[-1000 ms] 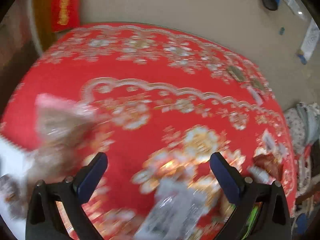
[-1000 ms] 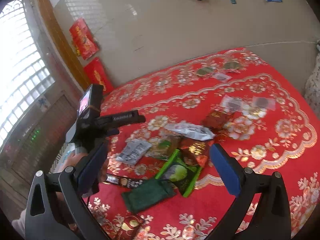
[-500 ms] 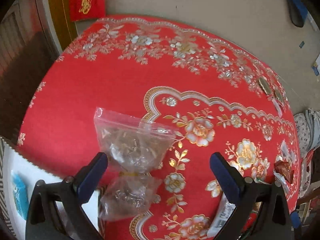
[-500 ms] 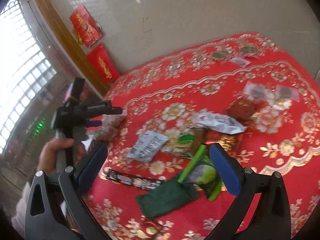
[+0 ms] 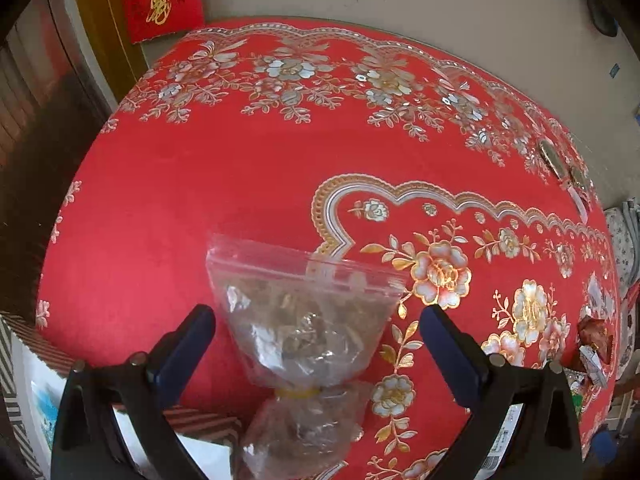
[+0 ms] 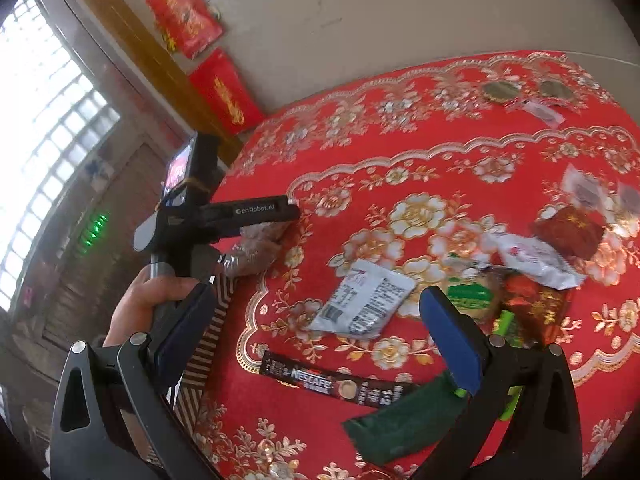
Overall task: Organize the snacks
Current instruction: 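Grasp the white printed snack packet with the right tool while the left lifts the nut bag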
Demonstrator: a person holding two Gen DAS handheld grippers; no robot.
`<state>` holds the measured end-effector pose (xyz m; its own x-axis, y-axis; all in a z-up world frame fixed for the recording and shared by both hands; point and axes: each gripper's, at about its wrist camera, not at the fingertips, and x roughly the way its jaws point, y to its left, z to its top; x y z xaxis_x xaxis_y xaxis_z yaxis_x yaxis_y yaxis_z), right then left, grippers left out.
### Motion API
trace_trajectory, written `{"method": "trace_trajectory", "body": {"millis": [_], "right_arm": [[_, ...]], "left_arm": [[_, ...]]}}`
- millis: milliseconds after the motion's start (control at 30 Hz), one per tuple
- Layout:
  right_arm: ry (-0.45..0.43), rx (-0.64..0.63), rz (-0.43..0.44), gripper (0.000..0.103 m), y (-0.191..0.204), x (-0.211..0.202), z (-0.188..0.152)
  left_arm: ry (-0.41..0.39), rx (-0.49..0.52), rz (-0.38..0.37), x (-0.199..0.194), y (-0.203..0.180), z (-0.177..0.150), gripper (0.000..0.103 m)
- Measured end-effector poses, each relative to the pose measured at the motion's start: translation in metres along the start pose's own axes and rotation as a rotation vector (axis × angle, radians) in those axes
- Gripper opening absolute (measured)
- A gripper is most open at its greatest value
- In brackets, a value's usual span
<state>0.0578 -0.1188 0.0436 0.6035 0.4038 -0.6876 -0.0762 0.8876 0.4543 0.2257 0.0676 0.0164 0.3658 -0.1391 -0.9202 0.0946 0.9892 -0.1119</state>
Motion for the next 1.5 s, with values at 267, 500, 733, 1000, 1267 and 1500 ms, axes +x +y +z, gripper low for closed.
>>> {"method": "trace_trajectory", "body": {"millis": [267,500,733,1000,1267,1500], "right_arm": [[0.128,0.006,-0.02,0.103,0.01,0.049,-0.001],[0.207,0.006,-0.125,0.097,0.009,0.082,0.003],[0.239,-0.003,-0.268,0.095,0.01,0.1,0.006],[0.248,0.03,-0.328,0.087,0.004,0.104,0.001],[0.242,-0.078,-0.36,0.055,0.009,0.099,-0.004],[0.224,-0.12,-0.352,0.051,0.004,0.086,-0.006]], "left_arm": [[0.004,0.047,-0.005,0.003,0.0,-0.001,0.082],[-0.011,0.046,-0.016,-0.002,0.006,-0.001,0.06],[-0.025,0.068,0.019,-0.004,0.003,-0.005,0.06],[-0.024,0.061,0.014,-0.004,0.007,-0.01,0.06],[-0.019,0.086,0.011,-0.009,0.002,-0.018,0.056],[-0.02,0.048,-0.049,-0.022,0.004,-0.021,0.051]]}}
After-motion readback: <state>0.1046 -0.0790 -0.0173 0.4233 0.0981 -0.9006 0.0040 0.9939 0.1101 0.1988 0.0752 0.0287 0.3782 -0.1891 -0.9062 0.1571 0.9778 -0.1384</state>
